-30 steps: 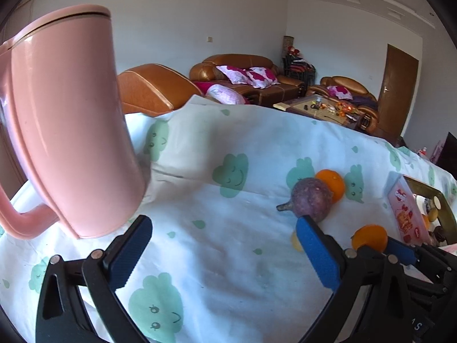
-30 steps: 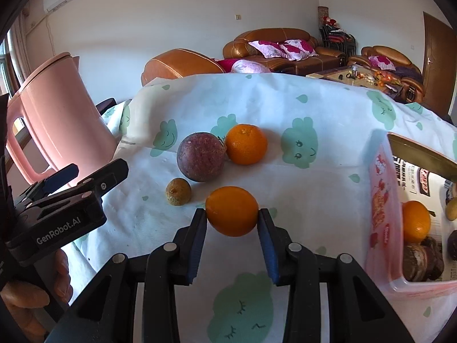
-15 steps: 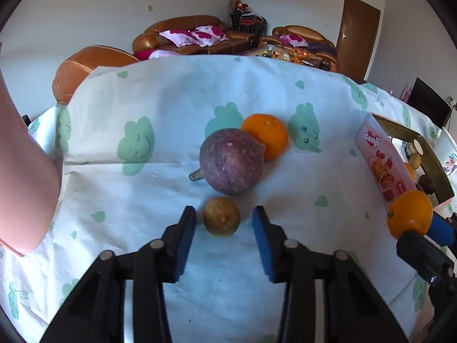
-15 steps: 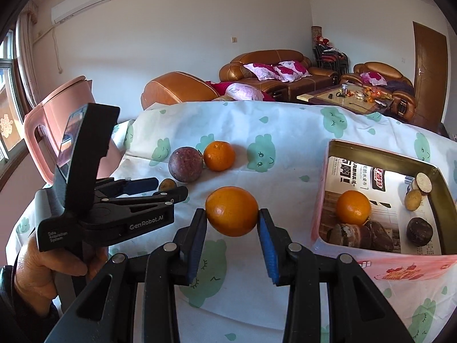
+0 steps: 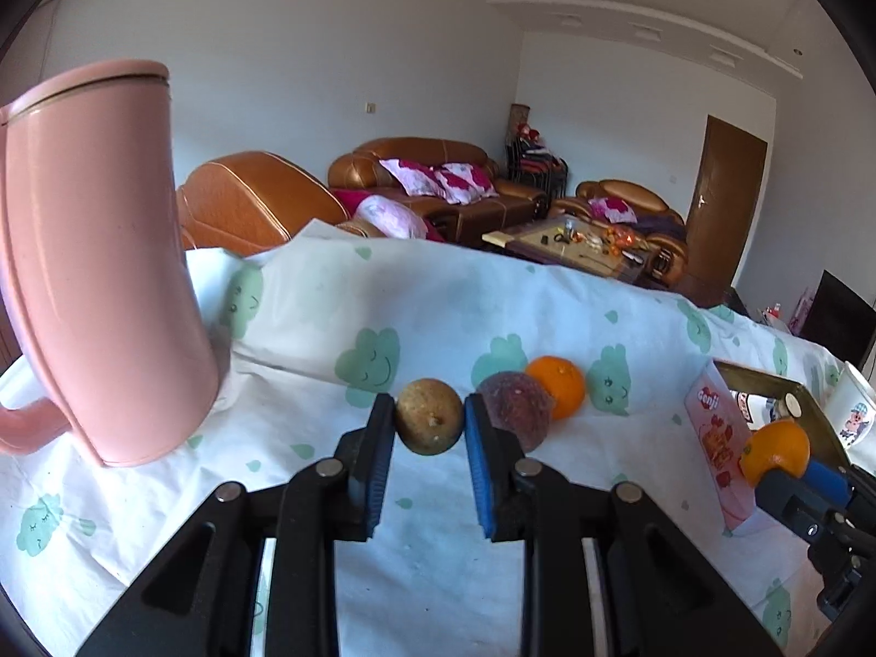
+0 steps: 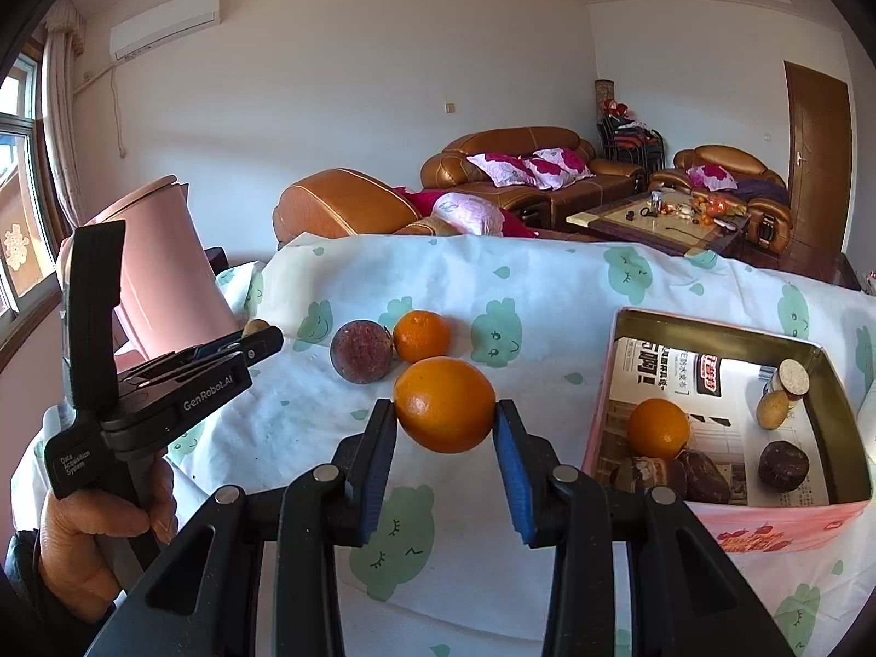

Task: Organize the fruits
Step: 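Grasp the small brown fruit with the left tool while the right tool holds the orange, then lower the orange and brown fruit into the tin and open both tools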

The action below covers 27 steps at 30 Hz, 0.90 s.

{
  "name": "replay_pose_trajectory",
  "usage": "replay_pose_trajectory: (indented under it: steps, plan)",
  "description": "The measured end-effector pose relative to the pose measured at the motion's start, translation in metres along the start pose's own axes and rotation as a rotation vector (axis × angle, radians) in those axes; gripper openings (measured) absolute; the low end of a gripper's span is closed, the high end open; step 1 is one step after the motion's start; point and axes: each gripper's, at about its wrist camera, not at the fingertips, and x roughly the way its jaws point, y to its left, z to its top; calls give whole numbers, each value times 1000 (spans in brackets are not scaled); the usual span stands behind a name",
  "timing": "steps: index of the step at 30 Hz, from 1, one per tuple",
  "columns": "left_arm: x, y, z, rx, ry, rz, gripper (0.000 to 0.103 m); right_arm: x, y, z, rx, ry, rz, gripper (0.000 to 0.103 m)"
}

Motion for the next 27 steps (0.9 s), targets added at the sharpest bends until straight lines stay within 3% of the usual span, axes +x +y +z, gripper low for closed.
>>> replay_pose_trajectory:
  steps: [8, 27]
  plan:
    - [-16, -25, -6, -18, -75, 1, 27, -23, -8, 9, -24, -89, -11, 39]
    - [-24, -142, -22, 110, -75, -153, 27, -54, -93, 5, -1, -113, -176, 39]
